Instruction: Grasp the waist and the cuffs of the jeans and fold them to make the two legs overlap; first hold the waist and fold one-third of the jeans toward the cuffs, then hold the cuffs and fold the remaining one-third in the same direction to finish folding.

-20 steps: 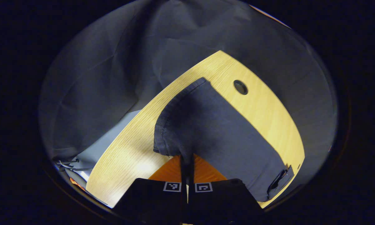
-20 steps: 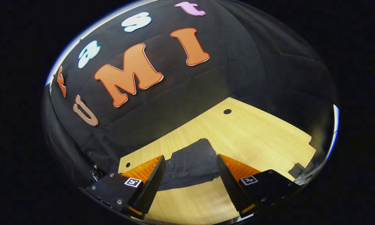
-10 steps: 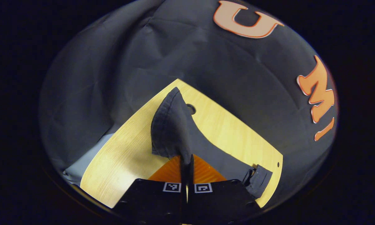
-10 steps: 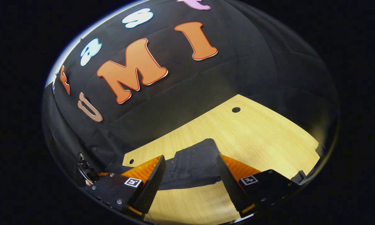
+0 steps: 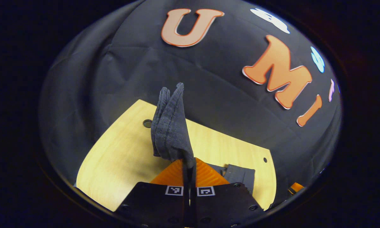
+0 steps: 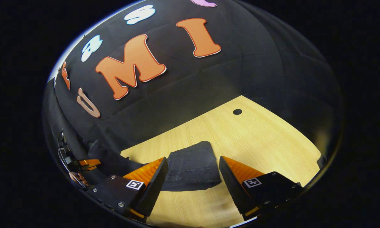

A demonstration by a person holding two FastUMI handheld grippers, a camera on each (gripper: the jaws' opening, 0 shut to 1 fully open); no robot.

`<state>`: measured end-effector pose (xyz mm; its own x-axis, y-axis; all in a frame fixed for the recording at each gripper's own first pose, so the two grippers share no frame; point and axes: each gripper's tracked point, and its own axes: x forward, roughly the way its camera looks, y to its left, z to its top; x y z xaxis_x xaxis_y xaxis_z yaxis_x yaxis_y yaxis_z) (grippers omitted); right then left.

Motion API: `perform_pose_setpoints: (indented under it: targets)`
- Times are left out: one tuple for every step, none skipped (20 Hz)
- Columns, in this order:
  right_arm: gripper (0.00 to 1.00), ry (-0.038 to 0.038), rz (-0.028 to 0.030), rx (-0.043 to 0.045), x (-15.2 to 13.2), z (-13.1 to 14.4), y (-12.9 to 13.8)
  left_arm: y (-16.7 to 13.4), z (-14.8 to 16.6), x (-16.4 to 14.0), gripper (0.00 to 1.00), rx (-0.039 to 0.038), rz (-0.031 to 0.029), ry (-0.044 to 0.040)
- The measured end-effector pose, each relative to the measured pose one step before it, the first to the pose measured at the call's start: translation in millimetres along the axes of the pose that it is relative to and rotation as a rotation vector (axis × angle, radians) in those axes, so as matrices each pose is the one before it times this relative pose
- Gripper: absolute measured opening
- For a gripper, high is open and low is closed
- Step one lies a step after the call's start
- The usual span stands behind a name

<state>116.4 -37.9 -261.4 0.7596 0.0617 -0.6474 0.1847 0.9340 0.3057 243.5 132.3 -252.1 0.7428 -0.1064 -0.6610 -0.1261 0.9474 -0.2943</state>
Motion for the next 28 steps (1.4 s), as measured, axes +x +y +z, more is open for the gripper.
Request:
perform_pose_setpoints:
  targets:
    - [0.99, 0.00503, 0.00081, -0.00941, 1.91, -1.67, -2.86, -15.87, -2.74, 1.23, 0.01, 0.01029, -0.01183, -0.00258]
    - [0.99, 0.00550, 0.00652, -0.00768, 13.28, 1.51, -1.62, -16.42, -3.57, 1.64, 0.01, 0.01404, -0.01301, 0.00009]
    - [0.99, 0.00669, 0.00820, -0.00573, 2.76, -1.49, 0.52, -17.07, -3.04, 2.44, 0.01, 0.00959, -0.01346, 0.00248]
    - [0.98, 0.00708, 0.01309, -0.00543, -9.52, -6.02, 1.06, -19.55, -4.73, 3.08, 0.01, 0.01145, -0.01683, 0.00737]
    - [0.98, 0.00952, 0.00875, -0.00836, 2.06, -2.67, -0.65, -16.42, -4.03, 3.32, 0.01, 0.00620, -0.01150, 0.00961]
    - [0.99, 0.00718, 0.00766, -0.00892, 2.74, -1.48, -1.06, -14.62, -6.15, 4.67, 0.01, 0.00894, -0.01472, 0.01119]
    - [0.99, 0.00561, 0.00600, -0.00592, 1.37, 0.09, -1.29, -15.86, -6.09, 4.72, 0.01, 0.01304, -0.00696, 0.01365]
    - [0.99, 0.00244, 0.00835, -0.00079, 0.67, 1.19, -1.63, -15.25, -5.35, 6.56, 0.01, 0.01606, -0.00880, 0.00861]
    - [0.99, 0.00086, 0.00684, 0.00122, 0.96, 1.46, -2.70, -12.89, -5.18, 6.38, 0.01, 0.01724, -0.00449, 0.00958]
    - [0.99, -0.00198, 0.00326, 0.00345, 0.11, 1.52, -4.88, -14.39, -4.46, 5.84, 0.01, 0.01448, -0.00841, 0.00816]
    - [0.99, -0.00294, 0.00014, 0.00230, 0.07, 2.53, -4.90, -15.04, -5.73, 6.09, 0.01, 0.01652, -0.01020, 0.01104]
    - [0.98, -0.00468, -0.00340, 0.00152, -0.37, 2.83, -7.09, -14.01, -6.32, 5.10, 0.01, 0.01536, -0.00973, 0.01384]
    - [0.99, -0.00336, -0.00290, 0.00209, -0.26, 1.79, -5.89, -12.67, -6.57, 4.90, 0.01, 0.01373, -0.00936, 0.01546]
    - [0.99, -0.00298, -0.00516, 0.00142, 0.94, 2.09, -4.73, -10.84, -6.94, 3.29, 0.01, 0.00862, -0.00908, 0.01786]
    - [0.99, -0.00174, -0.00475, 0.00213, 0.89, 1.87, -4.77, -6.55, -7.50, 4.72, 0.01, 0.00890, -0.01152, 0.01770]
    - [0.98, -0.00024, -0.00568, 0.00326, 0.51, 0.69, -4.72, -9.79, -10.28, 7.87, 0.01, 0.01203, -0.00645, 0.01847]
    - [0.98, -0.00026, -0.00054, 0.00363, 0.41, 0.70, -3.36, -9.86, -9.01, 7.36, 0.01, 0.01495, -0.00766, 0.02127]
    - [0.98, -0.00017, -0.00240, 0.00291, 0.82, 0.96, -3.04, -7.36, -8.06, 3.54, 0.01, 0.01760, -0.00298, 0.01958]
    - [0.98, -0.00174, 0.00031, 0.00128, 0.65, 0.13, -1.35, -7.26, -7.21, 6.53, 0.01, 0.02091, -0.00534, 0.01752]
    - [0.99, -0.00058, 0.00236, -0.00023, 0.43, 1.12, 0.07, -3.62, -5.18, 6.64, 0.01, 0.02593, -0.00180, 0.01186]
    - [0.98, 0.00036, 0.00420, 0.00025, 0.55, 1.13, 0.87, -3.09, -4.42, 3.98, 0.01, 0.03178, 0.00314, 0.01392]
    - [0.99, 0.00227, 0.00597, -0.00232, 1.43, -0.79, 1.66, -6.91, -4.68, 3.50, 0.01, 0.03346, 0.00545, 0.00702]
    - [0.98, 0.00426, 0.00208, -0.00562, 1.43, -1.36, 1.23, -5.21, -6.36, 1.19, 0.02, 0.03339, 0.00165, 0.01687]
    - [0.98, 0.00337, 0.00575, -0.00655, 0.84, -0.37, 2.46, -7.20, -5.61, 3.30, 0.03, 0.01772, -0.01126, 0.01888]
    - [0.98, 0.00244, 0.00323, -0.00541, 1.66, -0.46, 2.20, -7.62, -7.03, -0.13, 0.06, 0.00700, -0.02335, 0.01667]
    - [0.99, -0.00100, 0.00592, -0.00331, 0.29, 0.30, 1.57, -11.26, -7.49, 0.56, 0.12, -0.00271, -0.03974, 0.01298]
    - [0.99, -0.00189, 0.00585, -0.00329, 0.59, 0.46, 2.76, -14.07, -2.37, -3.82, 0.12, -0.00981, -0.06116, -0.00258]
    - [0.99, -0.00421, 0.00307, -0.00584, -0.01, 1.01, 2.43, -13.67, 2.20, -5.43, 0.31, -0.01182, -0.04475, -0.01865]
